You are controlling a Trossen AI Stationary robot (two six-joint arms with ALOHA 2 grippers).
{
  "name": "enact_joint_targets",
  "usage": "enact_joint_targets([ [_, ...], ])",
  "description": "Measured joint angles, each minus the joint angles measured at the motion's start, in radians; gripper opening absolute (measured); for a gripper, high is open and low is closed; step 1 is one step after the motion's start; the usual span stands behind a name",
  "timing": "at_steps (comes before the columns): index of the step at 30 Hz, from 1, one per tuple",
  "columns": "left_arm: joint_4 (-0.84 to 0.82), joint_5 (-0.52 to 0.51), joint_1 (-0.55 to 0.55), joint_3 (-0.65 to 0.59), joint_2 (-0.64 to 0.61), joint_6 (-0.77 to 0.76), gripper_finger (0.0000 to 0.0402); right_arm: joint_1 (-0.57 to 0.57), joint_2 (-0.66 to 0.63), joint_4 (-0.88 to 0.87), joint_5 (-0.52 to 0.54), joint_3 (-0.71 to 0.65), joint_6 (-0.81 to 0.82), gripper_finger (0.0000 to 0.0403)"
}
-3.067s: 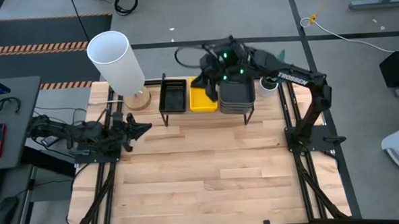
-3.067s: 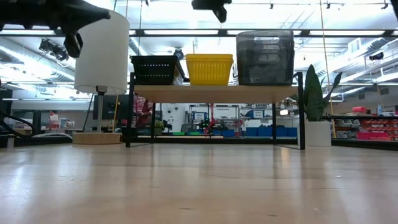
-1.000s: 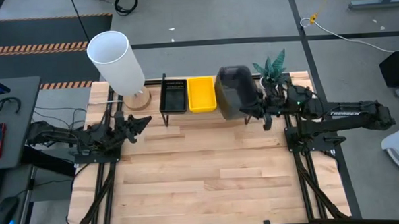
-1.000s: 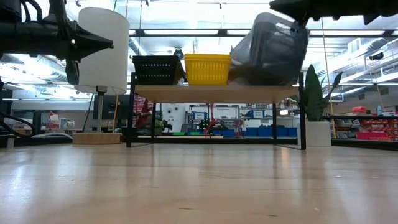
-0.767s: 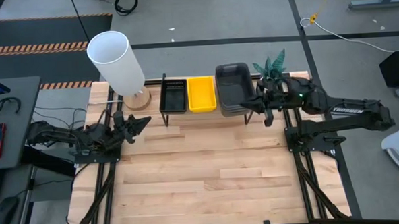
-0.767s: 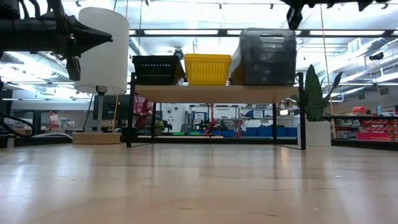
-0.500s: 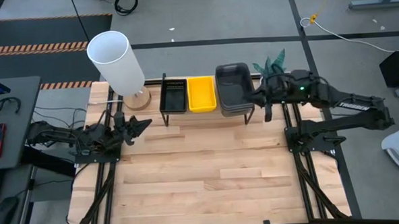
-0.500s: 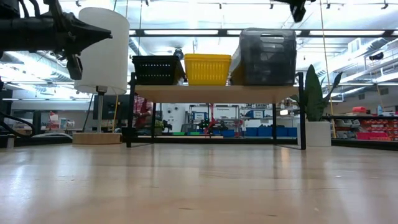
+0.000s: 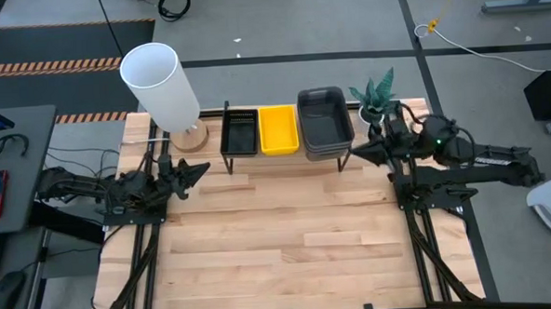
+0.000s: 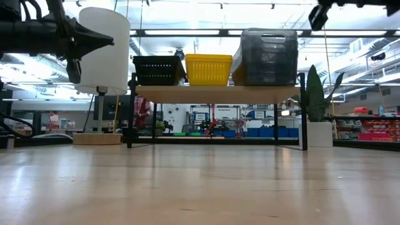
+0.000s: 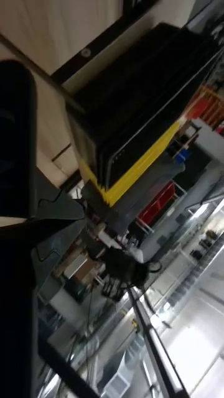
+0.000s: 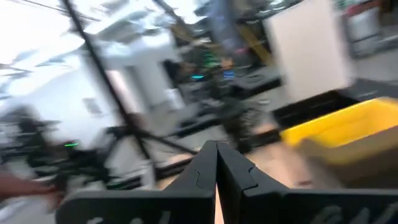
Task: Stack baskets on shelf by color
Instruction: Return to Home Position
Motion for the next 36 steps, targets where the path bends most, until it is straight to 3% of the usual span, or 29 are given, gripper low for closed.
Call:
enact_joint_targets([
  [4, -0.014, -0.030, 0.000, 0.000, 0.000, 0.001, 0.0004, 0.038, -0.047, 0.096, -0.105, -0.114, 0.103, 0.0003],
  [8, -0.008, -0.033, -0.005, 0.000, 0.000, 0.000, 0.0005, 0.099, -0.071, 0.127, -0.112, -0.202, 0.167, 0.0002],
  [16, -0.008, -0.033, -0.009, 0.000, 0.000, 0.002, 0.0006, 0.176, -0.088, 0.154, 0.053, -0.314, 0.177, 0.0001],
  [26, -0.023, -0.051, -0.007, 0.000, 0.000, 0.041, 0.0007, 0.220, -0.088, 0.424, 0.090, -0.492, 0.220, 0.0000],
  [31, -0.023, -0.057, -0.006, 0.000, 0.001, 0.053, 0.0007, 0.225, -0.088, 0.477, 0.130, -0.543, 0.220, 0.0000],
  [36, -0.090, 0.043, -0.007, 0.000, 0.002, 0.160, 0.0013, 0.225, -0.088, 0.495, 0.133, -0.563, 0.234, 0.0002],
])
